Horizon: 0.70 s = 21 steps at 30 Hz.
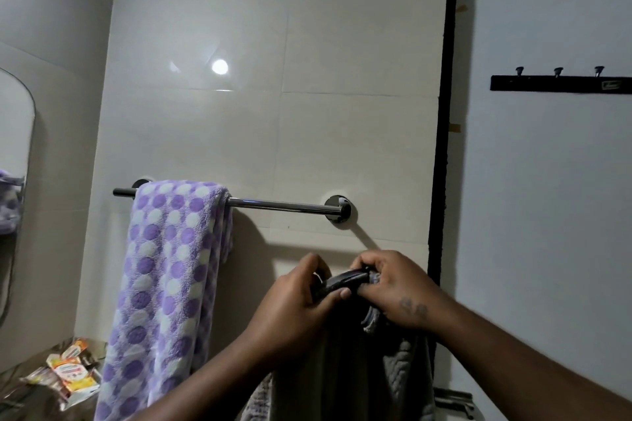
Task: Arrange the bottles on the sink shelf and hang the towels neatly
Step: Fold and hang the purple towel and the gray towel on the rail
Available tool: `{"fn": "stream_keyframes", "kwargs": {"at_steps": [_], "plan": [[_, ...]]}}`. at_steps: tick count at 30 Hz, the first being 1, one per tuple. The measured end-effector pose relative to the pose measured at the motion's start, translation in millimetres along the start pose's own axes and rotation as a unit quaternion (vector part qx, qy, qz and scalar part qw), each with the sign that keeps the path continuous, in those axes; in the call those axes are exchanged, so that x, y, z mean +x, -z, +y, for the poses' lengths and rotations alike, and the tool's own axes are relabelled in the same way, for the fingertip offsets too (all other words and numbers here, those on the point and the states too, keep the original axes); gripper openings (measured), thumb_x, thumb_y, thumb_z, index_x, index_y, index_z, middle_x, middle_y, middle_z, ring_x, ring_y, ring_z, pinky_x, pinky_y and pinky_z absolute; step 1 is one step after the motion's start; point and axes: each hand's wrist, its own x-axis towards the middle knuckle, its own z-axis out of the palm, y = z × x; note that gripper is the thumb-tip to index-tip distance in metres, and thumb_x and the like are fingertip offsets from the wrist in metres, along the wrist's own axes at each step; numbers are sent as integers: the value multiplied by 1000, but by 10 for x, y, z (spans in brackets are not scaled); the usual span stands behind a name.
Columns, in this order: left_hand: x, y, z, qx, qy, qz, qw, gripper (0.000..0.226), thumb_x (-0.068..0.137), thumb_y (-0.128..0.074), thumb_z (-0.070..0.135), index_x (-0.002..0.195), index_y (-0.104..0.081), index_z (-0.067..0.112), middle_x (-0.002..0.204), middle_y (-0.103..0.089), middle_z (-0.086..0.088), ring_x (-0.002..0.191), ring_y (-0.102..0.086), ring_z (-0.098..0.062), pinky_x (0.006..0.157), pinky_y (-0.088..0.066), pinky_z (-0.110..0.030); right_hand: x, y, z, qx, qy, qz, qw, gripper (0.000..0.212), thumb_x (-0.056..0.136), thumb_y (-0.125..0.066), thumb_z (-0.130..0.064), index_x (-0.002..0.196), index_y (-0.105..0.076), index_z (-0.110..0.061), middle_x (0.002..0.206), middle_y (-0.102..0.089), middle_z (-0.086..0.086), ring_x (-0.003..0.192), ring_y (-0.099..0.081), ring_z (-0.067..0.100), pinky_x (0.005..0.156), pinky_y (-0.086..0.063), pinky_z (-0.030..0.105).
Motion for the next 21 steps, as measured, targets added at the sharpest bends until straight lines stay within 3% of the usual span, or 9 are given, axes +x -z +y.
{"fn": "stream_keyframes", "kwargs": {"at_steps": [4,6,8,10,12,16,19,21], "plan": [[-62,145,-169,24,50,-44,998,33,83,-65,54,81,-52,24,66,-54,6,63,-46,-8,63,-44,-44,1,157,174,-31,-44,98,994,17,72,-66,-29,88,-65,-34,78,-73,-1,74,-70,21,74,-56,41],[-54,153,-129,18,39,-24,999,27,84,-64,47,77,-53,23,65,-53,7,64,-46,-7,65,-45,-45,-20,158,128,25,-21,-1,999,37,77,-75,-25,109,-66,-42,99,-77,-8,91,-74,10,88,-58,37],[-25,115,-20,34,6,-21,999,9,80,-60,39,76,-57,31,67,-61,10,65,-53,-3,68,-50,-44,-36,48,41,72,11,-114,991,55,80,-78,-20,128,-62,-41,122,-73,-12,110,-69,4,101,-54,30],[8,87,51,62,-9,-6,998,6,81,-62,31,78,-57,31,68,-63,8,66,-60,-9,67,-51,-44,-17,-28,5,52,17,-112,992,34,82,-78,-18,113,-71,-29,108,-77,-2,99,-71,6,94,-57,37],[13,131,29,58,2,9,998,20,85,-69,40,78,-56,26,69,-64,3,66,-58,-13,64,-48,-41,-2,5,14,32,3,-55,998,11,84,-79,-22,94,-73,-23,92,-77,5,82,-72,11,84,-58,43],[-86,270,-108,83,16,-52,995,38,83,-66,64,79,-54,28,67,-58,7,62,-48,-4,62,-46,-40,-14,140,164,9,-38,47,998,8,85,-77,-29,86,-71,-24,85,-77,0,82,-74,20,78,-57,36],[-141,406,-179,72,33,-36,996,42,78,-65,71,83,-60,29,73,-68,2,63,-56,-4,64,-51,-40,-6,185,303,21,-68,79,994,8,86,-76,-28,84,-69,-23,80,-76,5,68,-68,30,63,-49,32],[-155,499,-197,57,41,-40,997,43,78,-65,72,85,-64,29,78,-71,0,68,-65,-12,68,-54,-43,8,205,391,35,-74,79,994,10,86,-75,-29,82,-68,-23,79,-75,10,59,-61,24,59,-42,29]]}}
